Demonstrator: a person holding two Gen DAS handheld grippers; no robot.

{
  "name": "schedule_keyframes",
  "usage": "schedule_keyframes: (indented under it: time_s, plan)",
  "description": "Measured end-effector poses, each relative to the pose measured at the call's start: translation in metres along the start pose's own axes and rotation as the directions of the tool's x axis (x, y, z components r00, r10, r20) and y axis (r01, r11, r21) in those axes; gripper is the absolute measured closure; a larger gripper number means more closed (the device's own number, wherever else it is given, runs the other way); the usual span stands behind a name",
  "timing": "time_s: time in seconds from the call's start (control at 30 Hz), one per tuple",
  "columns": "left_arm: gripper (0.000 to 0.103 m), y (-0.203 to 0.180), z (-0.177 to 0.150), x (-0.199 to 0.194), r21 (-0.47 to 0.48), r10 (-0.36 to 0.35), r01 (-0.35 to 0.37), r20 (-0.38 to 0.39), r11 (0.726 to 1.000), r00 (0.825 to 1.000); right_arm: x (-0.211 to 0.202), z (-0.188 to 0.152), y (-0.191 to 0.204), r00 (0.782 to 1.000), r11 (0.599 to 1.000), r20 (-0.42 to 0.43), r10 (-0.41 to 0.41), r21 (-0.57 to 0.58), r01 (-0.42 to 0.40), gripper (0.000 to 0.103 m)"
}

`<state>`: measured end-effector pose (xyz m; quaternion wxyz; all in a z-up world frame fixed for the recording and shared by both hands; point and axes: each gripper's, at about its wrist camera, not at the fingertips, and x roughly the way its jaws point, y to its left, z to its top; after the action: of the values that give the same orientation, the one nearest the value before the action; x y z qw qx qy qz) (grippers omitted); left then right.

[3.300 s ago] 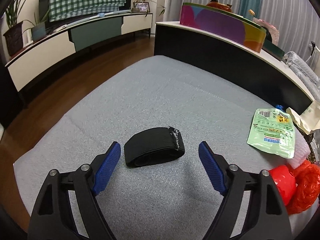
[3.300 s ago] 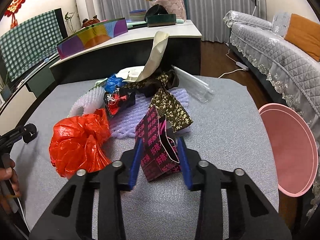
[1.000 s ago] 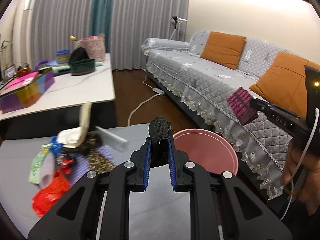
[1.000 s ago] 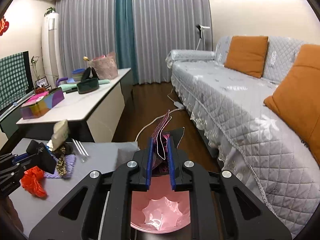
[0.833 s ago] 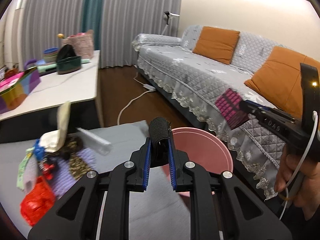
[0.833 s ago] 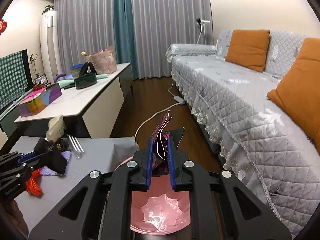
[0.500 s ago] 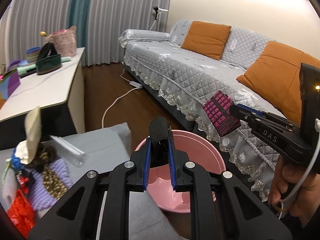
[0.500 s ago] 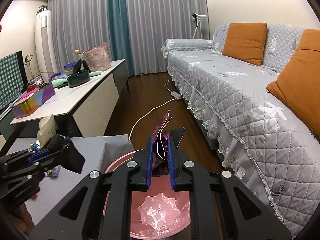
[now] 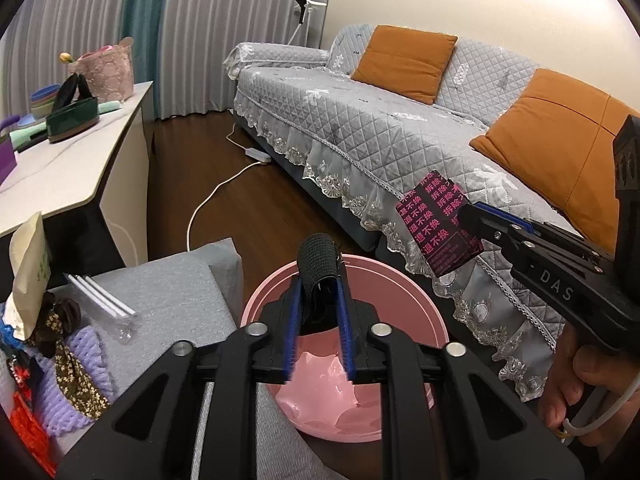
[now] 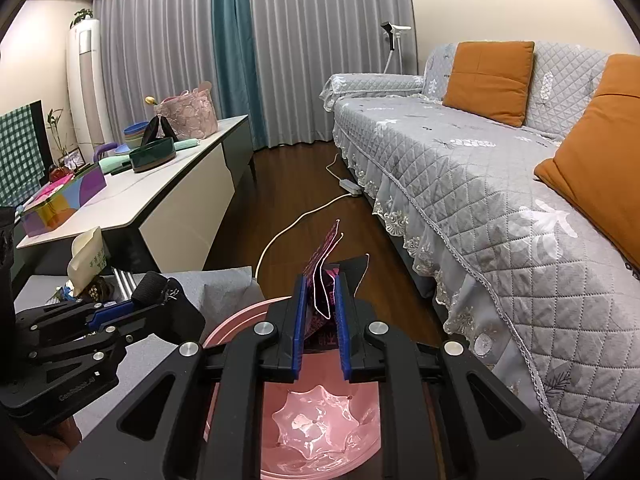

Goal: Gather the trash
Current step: 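Carry the paper bag and black object over the pink bin with both tools, then open both tools to drop the items into the pink bin, then grasp the orange bag with the right tool while the left tool grasps the red bag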

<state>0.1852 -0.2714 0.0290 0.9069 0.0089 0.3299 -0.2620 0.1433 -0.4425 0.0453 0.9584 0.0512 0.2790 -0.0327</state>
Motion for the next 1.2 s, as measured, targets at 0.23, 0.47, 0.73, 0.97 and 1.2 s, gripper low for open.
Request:
schedule_keyframes:
  time_s: [0.23,0.47,0.73,0.97,1.2]
  plan:
    - [0.041,0.008,0.0,-0.002,-0.015,0.025,-0.025,-0.003,1.0,1.0,-0.001,0.001,-0.002,0.999,0.999,0.022,-0.04,0.007,0.04,0.05]
    - [0.031,0.027,-0.005,-0.031,-0.06,0.069,-0.068,0.015,0.996,0.997,0.0,0.0,0.0,0.999,0.999,0.017,-0.043,0.025,0.042,0.047]
    - [0.031,0.049,-0.015,-0.094,-0.072,0.121,-0.115,0.083,0.991,0.989,-0.01,-0.002,0.035,0.999,0.999,0.036,0.032,-0.008,-0.032,0.047]
    - [0.036,0.074,-0.026,-0.149,-0.084,0.183,-0.174,0.118,0.981,0.976,-0.034,-0.005,0.085,0.988,0.989,0.057,0.145,-0.048,-0.143,0.047]
    - [0.035,0.117,-0.049,-0.207,-0.126,0.258,-0.24,0.147,0.962,0.955,-0.055,-0.016,0.145,0.961,0.96,0.059,0.271,-0.09,-0.265,0.041]
